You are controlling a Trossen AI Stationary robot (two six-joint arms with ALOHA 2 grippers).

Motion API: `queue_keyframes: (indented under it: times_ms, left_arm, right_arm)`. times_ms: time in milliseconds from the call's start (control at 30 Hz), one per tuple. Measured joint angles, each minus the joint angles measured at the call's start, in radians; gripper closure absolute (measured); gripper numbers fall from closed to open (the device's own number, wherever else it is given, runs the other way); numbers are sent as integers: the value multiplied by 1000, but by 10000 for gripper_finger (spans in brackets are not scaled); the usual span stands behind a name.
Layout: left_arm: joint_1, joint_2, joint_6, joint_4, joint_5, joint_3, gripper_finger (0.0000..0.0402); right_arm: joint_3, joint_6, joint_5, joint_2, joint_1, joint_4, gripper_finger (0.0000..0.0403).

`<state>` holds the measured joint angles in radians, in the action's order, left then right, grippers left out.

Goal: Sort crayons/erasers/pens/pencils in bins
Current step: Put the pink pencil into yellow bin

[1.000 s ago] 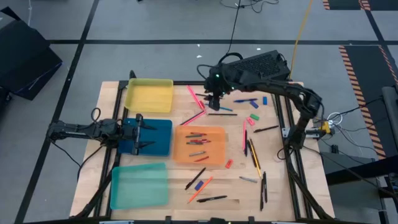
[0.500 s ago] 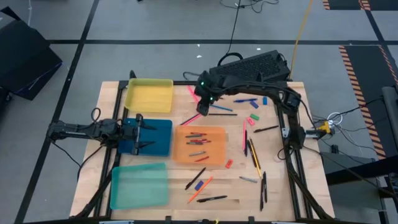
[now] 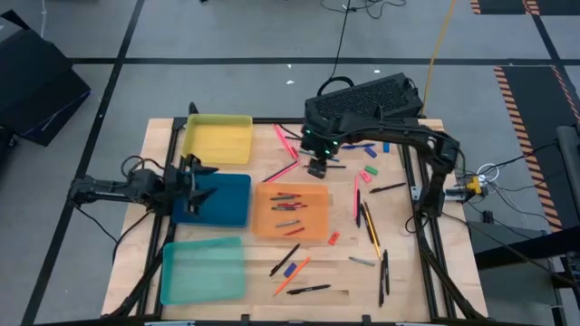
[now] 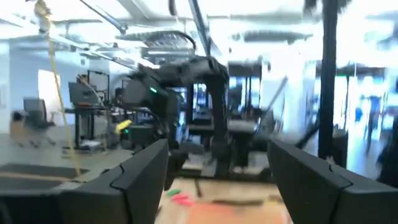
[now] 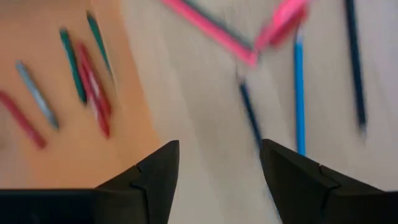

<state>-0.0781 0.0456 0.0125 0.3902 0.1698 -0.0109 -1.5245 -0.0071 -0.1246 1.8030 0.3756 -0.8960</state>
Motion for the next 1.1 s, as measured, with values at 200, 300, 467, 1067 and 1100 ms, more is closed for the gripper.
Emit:
queue_keyframes:
  times_ms: [200,300,467,1067,1100]
  left_arm:
    - [1,8,69,39,266,0,128]
    - [2,16,111,20,385,0,128]
    - [39,62,113,-26,523,0,128]
    - [82,147,477,-47,391,0,128]
    - [82,149,476,-47,390,0,128]
  right_arm:
    - [275,465,99,-190,-28,-64,199]
    - [403,781,63,-260,-50,-35,203]
    - [549,1048,70,-293,-71,84,205]
    - [713,1271,260,-283,-35,240,302]
    - [715,1276,269,-283,-35,240,309]
